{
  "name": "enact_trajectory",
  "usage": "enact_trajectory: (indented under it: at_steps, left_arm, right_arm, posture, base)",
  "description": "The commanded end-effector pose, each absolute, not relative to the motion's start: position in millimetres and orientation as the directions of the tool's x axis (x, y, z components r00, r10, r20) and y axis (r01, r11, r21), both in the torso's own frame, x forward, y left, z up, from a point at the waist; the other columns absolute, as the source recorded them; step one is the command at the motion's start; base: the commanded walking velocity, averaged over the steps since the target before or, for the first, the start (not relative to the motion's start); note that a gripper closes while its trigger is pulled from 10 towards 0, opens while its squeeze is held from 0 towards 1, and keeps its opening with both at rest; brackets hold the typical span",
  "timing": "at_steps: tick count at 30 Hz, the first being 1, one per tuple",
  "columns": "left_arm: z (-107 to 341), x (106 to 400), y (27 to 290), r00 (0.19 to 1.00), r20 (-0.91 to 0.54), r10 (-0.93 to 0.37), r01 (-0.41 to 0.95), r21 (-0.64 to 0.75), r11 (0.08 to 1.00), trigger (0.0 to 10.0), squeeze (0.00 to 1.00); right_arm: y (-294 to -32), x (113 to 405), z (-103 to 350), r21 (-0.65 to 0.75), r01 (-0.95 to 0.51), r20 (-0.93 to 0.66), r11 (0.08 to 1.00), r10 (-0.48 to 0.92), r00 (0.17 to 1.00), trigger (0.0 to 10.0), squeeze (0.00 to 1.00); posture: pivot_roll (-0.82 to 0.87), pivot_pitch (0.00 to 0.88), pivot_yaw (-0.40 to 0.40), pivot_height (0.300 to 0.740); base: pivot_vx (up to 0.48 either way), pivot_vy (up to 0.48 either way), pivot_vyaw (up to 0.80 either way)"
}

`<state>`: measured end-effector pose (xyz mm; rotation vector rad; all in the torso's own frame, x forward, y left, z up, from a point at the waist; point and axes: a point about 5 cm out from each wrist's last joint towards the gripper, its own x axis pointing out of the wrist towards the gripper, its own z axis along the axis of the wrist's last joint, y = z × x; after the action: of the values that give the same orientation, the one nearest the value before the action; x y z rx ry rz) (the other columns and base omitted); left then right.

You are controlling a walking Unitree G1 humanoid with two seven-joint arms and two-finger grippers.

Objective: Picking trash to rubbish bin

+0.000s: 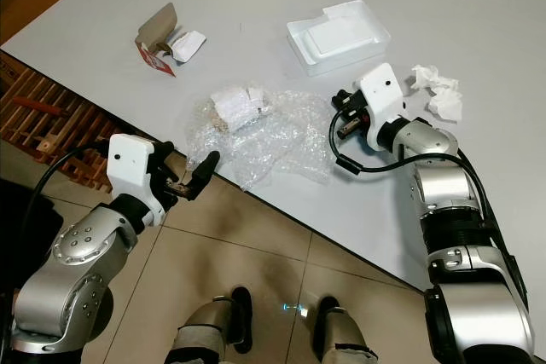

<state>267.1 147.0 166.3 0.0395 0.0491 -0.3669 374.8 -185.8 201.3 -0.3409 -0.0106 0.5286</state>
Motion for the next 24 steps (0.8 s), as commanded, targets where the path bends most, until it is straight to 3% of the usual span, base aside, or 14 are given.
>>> enact_trajectory:
  at_steps: [1, 24]
  left_arm:
    - [165, 267, 149, 0.933, -0.062, -0.355, 0.357, 0.041, 0.933, 10.0, 0.0]
    - [164, 263, 149, 0.937, -0.055, -0.345, 0.346, 0.029, 0.938, 10.0, 0.0]
  right_arm:
    - [-185, 374, 199, -0.317, -0.478, -0.073, 0.819, 0.481, 0.874, 10.0, 1.0]
    - [-154, 394, 228, -0.295, -0.346, 0.15, 0.891, 0.401, 0.904, 10.0, 1.0]
  posture:
    - [0.16, 0.275, 0.101, 0.74]
    - [0.18, 0.293, 0.088, 0.74]
  base:
    - [0.0, 0.0, 0.0]
    - [0.0, 0.0, 0.0]
